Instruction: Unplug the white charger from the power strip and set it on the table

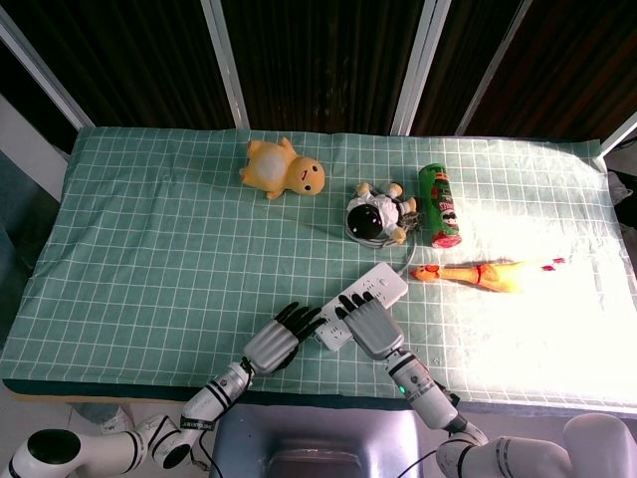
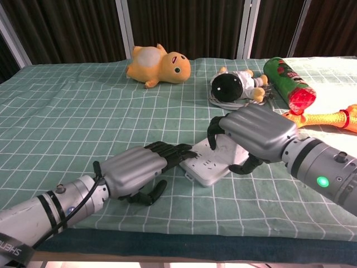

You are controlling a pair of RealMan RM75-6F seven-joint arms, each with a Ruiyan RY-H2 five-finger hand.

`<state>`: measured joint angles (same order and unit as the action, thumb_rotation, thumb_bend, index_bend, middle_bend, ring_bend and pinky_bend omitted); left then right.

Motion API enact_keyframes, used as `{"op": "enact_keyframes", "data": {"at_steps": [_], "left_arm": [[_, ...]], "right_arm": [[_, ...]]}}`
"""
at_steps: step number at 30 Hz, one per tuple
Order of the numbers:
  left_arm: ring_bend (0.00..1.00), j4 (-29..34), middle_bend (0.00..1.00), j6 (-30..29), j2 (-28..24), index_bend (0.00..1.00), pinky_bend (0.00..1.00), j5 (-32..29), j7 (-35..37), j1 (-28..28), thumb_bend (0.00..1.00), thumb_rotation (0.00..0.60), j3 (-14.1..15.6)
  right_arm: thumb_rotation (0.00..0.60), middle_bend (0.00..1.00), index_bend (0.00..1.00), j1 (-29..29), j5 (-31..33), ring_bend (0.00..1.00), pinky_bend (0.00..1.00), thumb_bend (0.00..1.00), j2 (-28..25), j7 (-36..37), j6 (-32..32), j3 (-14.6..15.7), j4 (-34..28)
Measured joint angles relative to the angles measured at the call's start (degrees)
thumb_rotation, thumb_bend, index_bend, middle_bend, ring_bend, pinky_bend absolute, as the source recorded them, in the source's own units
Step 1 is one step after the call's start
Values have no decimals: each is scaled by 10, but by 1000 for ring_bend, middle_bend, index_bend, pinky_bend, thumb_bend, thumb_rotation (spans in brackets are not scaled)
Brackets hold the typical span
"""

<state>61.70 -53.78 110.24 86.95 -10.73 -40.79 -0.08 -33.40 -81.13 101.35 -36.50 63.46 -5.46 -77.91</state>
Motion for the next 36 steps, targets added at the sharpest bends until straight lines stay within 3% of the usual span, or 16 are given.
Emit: {"op": "enact_keyframes", "data": {"at_steps": [3,11,36], "left_arm": [[0,-1,0,-1,0,0,16,3,0,1,687,600,3],[0,-1,0,-5,2,0,16,7,-5,3,686,600,8],[0,-12,0,-5,11,0,16,10,-18,-4,685,600,2]], "right_arm": [[600,514,754,0,4,589,633,424,0,3,-1,-1,-2],[600,566,832,0,9,669,671,442,-2,9,0,-3,-10],[600,578,847,24,-45,690,690,450,-38,76,58,15,-51]]}}
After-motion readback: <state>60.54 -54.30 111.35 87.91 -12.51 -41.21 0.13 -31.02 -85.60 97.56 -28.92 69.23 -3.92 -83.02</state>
